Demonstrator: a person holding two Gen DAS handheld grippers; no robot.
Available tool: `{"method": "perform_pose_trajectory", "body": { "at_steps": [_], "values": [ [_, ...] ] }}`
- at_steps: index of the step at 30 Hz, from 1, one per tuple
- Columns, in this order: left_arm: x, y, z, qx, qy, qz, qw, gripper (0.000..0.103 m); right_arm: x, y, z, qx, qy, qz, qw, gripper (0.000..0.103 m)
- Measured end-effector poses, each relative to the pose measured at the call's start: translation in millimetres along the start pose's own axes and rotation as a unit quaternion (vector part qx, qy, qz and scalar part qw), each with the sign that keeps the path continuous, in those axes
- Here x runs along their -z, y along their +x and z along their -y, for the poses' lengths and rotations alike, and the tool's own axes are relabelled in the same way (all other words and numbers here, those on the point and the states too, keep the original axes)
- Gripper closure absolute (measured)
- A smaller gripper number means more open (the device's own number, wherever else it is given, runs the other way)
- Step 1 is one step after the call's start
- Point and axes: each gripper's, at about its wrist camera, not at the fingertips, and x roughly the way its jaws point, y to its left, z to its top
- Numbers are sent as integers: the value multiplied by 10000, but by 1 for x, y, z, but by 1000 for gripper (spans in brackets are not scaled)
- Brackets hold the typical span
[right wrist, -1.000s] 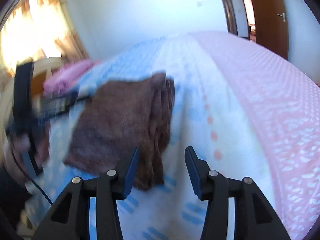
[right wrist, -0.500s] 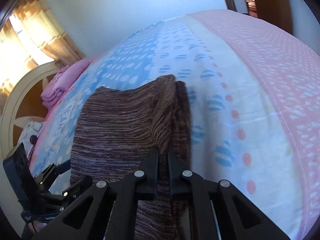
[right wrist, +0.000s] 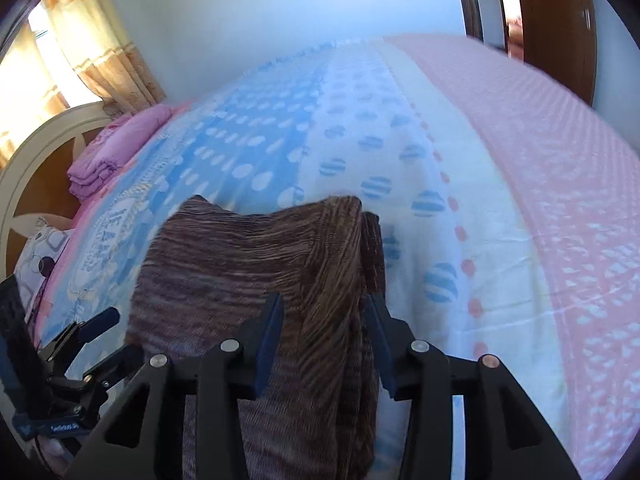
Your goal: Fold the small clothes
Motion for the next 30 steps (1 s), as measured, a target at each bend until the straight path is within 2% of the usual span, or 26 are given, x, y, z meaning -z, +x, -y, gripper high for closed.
{"method": "perform_pose_trajectory", "body": {
  "at_steps": [1, 5, 6, 10, 15, 17, 18, 19, 20, 21, 26, 30],
  "values": [
    [-1, 7, -2, -90, -42, -97, 9999, 0, -1, 3, 1, 47, 1, -31, 10000, 99],
    [8, 32, -10, -40, -255, -408, 9988, 0, 8, -13, 6, 163, 68, 446, 9988, 100],
    [12, 36, -13, 76, -373, -436, 9983, 0, 11, -15, 7, 255, 27, 544, 9982, 100],
    [14, 37, -14, 201, -411, -503, 9977, 0, 16, 14, 17, 362, 20, 119, 9993, 99],
    [17, 34, -13, 197, -389, -454, 9980, 0, 12, 10, 12, 287, -138, 81, 9995, 98],
    [17, 33, -12, 236, -368, -464, 9980, 0, 13, 2, 9, 218, -229, 95, 9995, 95],
    [18, 31, -11, 265, -353, -473, 9979, 0, 13, -2, 10, 116, -206, 120, 9996, 84],
    [20, 28, -10, 292, -331, -469, 9979, 0, 14, -5, 11, -11, -165, 153, 9997, 60],
    [22, 25, -8, 302, -311, -464, 9980, 0, 15, -8, 15, -167, -94, 207, 9996, 48],
    [23, 24, -7, 322, -288, -464, 9980, 0, 15, -9, 18, -215, -55, 239, 9995, 42],
    [28, 21, -1, 353, -125, -485, 9981, 0, 14, 6, 32, -305, 116, 166, 9993, 42],
    [28, 25, -4, 458, -198, -555, 9972, 0, 11, 19, 46, -705, 473, 172, 9962, 42]
  ]
}}
